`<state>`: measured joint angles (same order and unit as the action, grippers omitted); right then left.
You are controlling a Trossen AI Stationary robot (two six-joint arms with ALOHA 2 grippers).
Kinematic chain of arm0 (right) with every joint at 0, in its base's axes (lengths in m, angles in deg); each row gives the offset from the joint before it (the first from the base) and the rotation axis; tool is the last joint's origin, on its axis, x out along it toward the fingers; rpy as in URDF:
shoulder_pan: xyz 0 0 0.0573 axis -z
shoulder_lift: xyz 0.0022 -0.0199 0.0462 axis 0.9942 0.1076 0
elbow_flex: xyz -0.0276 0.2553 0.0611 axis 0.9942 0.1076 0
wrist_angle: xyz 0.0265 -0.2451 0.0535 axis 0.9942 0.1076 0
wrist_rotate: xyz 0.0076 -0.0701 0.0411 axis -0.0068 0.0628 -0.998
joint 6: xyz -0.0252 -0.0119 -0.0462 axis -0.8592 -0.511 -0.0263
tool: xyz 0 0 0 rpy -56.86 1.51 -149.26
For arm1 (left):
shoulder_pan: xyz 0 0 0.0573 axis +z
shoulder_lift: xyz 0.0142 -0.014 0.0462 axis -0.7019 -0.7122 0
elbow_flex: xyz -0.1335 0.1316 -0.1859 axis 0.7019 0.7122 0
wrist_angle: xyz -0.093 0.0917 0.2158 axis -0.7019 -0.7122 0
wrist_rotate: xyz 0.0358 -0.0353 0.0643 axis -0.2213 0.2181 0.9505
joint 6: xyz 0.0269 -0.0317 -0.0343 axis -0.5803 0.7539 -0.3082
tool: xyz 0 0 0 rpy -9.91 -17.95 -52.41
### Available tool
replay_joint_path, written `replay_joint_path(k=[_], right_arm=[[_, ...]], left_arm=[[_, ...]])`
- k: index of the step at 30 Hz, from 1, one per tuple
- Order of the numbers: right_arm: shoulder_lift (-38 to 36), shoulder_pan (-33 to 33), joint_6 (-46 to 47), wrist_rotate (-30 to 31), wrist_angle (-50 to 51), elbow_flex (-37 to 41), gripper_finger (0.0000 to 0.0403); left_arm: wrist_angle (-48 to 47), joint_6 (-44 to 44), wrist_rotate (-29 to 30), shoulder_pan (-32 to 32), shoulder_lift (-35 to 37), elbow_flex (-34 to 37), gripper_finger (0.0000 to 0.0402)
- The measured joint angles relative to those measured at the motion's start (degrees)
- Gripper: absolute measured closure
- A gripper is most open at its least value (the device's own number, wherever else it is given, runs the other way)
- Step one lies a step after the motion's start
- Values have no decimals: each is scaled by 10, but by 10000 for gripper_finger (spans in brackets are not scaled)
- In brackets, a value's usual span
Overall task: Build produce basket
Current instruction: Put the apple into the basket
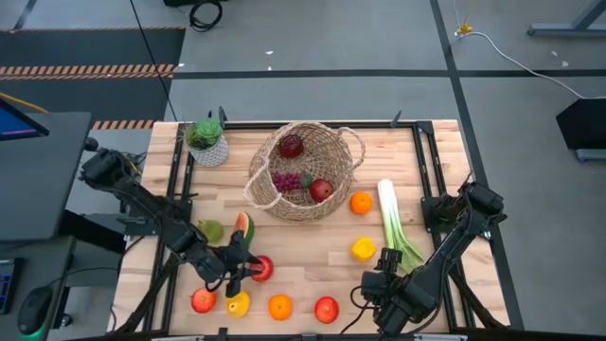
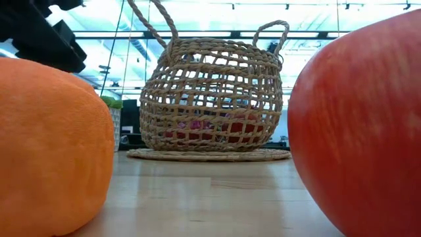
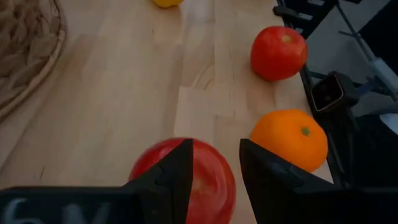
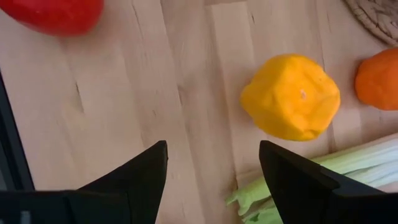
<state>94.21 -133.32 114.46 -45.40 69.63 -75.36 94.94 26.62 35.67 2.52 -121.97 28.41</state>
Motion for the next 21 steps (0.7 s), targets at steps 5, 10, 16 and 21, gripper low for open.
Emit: replay_joint_path(k=[5, 10, 16, 21], right_arm=[[0, 0, 0, -1, 0, 0, 144], [0, 0, 0, -1, -1, 0, 144], [0, 1, 10, -1, -1, 0, 144], [0, 1, 10, -1, -1, 0, 144]], left_arm=[[0, 14, 0, -10, -1, 0, 264], [-30, 29, 0, -12, -1, 0, 269], [-67, 45, 2, -5, -1, 0, 269], [-67, 39, 2, -4, -1, 0, 269]])
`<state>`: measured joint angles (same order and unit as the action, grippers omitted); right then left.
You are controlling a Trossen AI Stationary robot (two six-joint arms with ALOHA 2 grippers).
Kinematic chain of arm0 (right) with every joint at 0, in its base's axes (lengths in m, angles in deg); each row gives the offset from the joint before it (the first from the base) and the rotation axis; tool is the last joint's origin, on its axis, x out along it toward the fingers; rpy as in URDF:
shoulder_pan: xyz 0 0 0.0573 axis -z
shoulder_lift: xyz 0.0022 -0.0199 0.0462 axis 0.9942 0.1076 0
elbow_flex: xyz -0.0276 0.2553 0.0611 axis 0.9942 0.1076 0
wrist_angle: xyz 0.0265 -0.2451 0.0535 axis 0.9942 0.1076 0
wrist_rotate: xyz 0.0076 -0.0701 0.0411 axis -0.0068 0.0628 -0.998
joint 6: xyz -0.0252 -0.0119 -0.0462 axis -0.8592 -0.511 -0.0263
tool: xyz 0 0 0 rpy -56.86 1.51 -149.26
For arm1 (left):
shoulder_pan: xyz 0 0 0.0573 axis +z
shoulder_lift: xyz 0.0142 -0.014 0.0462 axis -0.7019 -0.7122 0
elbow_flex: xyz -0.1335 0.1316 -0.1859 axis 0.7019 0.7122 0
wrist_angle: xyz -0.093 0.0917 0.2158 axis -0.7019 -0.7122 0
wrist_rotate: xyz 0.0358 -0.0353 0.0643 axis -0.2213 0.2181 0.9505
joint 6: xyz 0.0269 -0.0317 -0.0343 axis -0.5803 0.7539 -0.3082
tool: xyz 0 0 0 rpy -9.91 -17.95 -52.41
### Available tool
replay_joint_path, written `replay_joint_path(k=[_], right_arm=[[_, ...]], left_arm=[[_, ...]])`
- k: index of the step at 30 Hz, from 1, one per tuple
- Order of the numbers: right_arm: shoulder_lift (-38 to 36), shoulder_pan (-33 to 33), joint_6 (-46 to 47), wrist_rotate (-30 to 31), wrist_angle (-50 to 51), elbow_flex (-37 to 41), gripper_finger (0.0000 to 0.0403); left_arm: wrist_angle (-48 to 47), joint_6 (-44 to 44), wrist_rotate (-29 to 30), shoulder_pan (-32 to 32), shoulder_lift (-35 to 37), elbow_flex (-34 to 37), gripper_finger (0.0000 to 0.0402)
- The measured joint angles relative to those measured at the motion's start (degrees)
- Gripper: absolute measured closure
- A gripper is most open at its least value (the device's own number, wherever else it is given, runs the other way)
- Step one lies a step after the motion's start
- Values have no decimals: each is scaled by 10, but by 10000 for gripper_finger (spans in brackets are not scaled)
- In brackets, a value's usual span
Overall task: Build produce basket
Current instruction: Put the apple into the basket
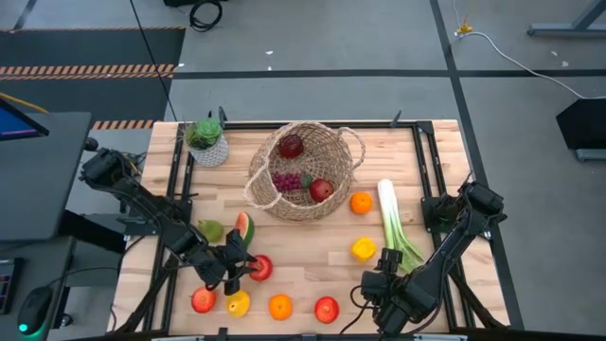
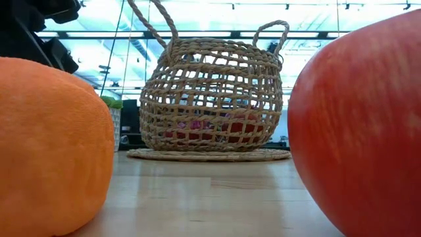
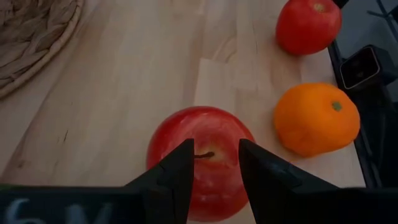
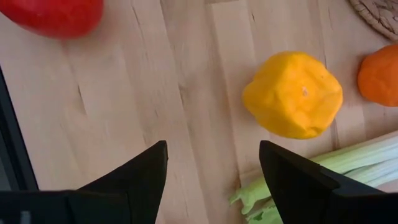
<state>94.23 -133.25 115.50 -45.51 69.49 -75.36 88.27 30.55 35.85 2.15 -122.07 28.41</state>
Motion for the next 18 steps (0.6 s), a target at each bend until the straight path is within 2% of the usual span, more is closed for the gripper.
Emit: replay_joint_path(k=[18], right_arm=[[0, 0, 12, 0, -2, 0, 144]], left_arm=[[0, -36, 26, 12, 0, 0, 269]])
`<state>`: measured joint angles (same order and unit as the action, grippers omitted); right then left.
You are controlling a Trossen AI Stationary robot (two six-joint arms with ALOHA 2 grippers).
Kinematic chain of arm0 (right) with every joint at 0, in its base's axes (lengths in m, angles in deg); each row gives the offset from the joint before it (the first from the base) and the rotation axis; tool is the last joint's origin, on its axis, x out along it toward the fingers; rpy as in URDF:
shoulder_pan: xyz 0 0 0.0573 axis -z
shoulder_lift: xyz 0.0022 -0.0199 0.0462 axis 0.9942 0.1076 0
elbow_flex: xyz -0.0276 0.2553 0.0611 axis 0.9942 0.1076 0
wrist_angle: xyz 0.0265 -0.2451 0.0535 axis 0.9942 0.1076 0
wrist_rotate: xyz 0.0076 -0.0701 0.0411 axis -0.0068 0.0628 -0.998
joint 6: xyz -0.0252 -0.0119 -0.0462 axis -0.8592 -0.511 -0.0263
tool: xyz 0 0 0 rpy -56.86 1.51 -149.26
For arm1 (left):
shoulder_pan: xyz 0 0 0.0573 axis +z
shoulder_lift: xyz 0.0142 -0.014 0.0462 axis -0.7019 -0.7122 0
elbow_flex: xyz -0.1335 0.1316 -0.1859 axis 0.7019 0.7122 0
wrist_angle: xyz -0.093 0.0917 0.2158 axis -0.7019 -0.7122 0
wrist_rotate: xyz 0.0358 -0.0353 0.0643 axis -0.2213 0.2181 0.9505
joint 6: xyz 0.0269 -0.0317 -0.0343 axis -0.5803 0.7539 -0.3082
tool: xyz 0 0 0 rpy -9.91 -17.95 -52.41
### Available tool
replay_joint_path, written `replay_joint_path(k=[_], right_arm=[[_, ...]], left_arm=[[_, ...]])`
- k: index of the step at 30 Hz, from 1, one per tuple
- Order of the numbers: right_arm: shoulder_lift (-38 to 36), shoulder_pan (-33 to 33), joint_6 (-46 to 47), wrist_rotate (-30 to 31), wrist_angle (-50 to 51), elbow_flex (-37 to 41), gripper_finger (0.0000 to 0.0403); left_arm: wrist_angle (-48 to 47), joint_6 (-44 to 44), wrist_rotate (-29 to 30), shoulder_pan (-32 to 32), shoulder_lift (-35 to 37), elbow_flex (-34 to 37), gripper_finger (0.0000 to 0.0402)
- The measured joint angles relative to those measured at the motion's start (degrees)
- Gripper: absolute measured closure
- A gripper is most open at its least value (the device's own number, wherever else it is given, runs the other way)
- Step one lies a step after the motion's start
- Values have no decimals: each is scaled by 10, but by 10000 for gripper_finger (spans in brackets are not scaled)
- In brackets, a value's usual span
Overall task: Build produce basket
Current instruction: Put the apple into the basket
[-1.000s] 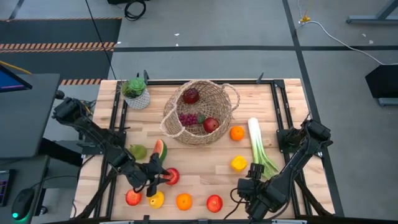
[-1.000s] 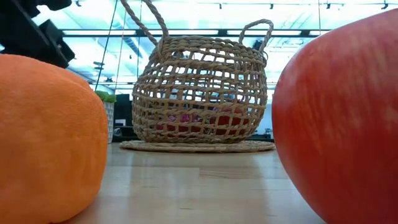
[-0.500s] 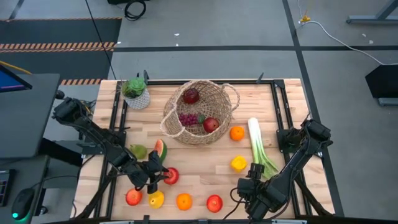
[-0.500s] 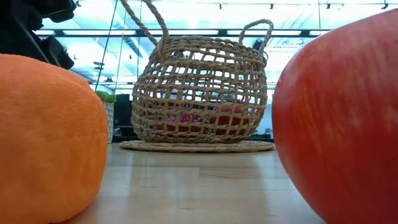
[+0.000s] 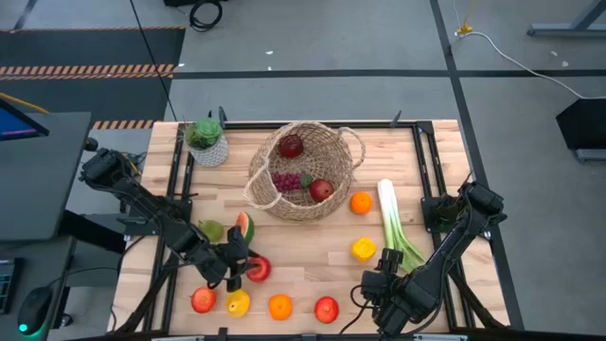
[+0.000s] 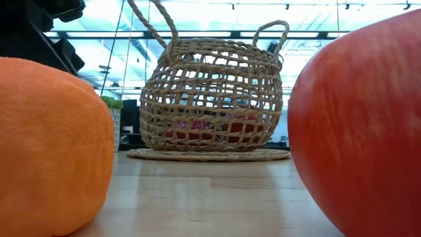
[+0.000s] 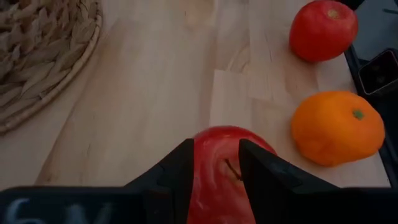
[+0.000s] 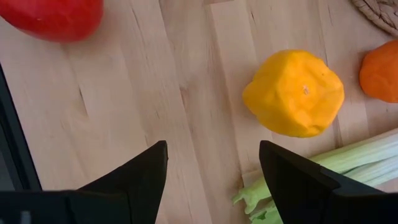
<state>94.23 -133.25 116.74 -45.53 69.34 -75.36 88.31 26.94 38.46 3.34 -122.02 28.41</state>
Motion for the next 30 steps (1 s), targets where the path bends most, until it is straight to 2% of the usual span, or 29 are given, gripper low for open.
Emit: replay_joint_path(k=[5, 16, 30], right_arm=[[0, 0, -1, 0, 0, 0, 144], [0, 0, -3, 1, 0, 0, 144], [0, 0, -4, 13, 0, 0, 144]], left_arm=[[19, -27, 1, 0, 0, 0, 269], [-25, -18, 0, 0, 0, 0, 269], [-14, -24, 0, 2, 0, 0, 269]])
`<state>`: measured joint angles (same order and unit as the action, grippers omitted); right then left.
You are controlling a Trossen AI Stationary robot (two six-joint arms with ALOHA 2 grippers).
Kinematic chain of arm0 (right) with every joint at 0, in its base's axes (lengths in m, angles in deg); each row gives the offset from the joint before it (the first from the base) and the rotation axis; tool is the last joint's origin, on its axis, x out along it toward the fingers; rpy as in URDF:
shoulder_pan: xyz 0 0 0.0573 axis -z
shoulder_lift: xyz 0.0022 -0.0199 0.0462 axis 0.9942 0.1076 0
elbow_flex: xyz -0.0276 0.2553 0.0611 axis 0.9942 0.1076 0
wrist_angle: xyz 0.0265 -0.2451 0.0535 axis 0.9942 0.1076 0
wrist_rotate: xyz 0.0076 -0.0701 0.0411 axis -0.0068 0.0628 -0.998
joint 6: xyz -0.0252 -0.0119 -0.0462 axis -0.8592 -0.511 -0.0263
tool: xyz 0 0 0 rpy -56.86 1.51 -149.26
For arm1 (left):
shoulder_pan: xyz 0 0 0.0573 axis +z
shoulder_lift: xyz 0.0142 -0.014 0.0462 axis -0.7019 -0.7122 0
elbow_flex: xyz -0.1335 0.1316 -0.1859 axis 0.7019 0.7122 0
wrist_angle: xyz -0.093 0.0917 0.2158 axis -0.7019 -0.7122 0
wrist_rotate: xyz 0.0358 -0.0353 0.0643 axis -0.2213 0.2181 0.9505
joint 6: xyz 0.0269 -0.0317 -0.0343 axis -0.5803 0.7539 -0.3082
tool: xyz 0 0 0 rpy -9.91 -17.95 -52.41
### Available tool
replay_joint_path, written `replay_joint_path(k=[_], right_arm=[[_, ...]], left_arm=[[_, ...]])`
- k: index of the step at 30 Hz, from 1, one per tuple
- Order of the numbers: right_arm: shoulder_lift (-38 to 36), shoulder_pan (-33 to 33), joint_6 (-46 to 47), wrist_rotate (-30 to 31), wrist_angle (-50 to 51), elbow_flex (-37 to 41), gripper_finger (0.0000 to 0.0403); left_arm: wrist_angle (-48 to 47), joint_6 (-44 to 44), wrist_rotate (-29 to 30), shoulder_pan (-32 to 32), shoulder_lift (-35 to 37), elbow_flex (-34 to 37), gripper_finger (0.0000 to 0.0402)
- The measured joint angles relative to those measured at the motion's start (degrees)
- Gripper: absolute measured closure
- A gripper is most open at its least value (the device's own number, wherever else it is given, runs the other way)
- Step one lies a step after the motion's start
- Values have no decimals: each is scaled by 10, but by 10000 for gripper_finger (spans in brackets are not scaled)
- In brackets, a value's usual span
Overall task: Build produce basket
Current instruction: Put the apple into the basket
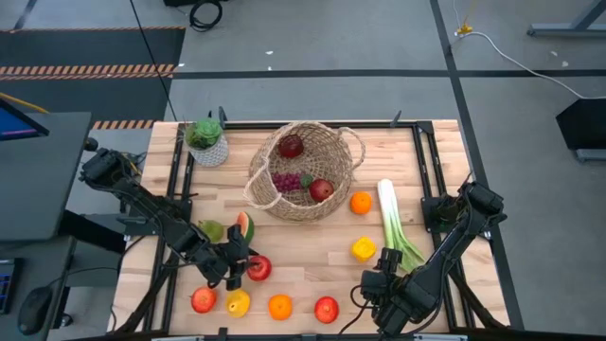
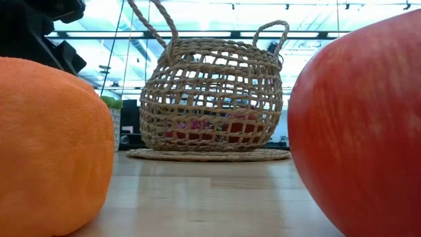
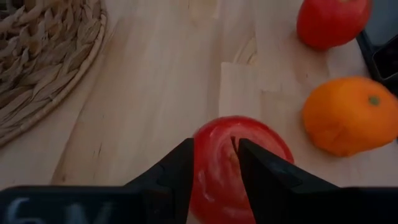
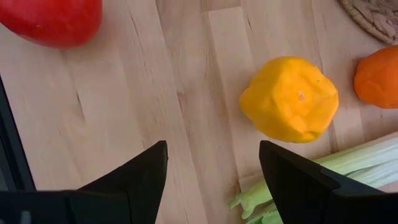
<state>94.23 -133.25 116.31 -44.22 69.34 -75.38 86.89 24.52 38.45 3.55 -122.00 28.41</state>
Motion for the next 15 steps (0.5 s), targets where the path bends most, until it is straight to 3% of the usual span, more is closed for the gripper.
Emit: replay_joint_path(k=[15], right_arm=[[0, 0, -14, 2, 0, 0, 144]], left_arm=[[57, 25, 3, 0, -52, -1, 269]])
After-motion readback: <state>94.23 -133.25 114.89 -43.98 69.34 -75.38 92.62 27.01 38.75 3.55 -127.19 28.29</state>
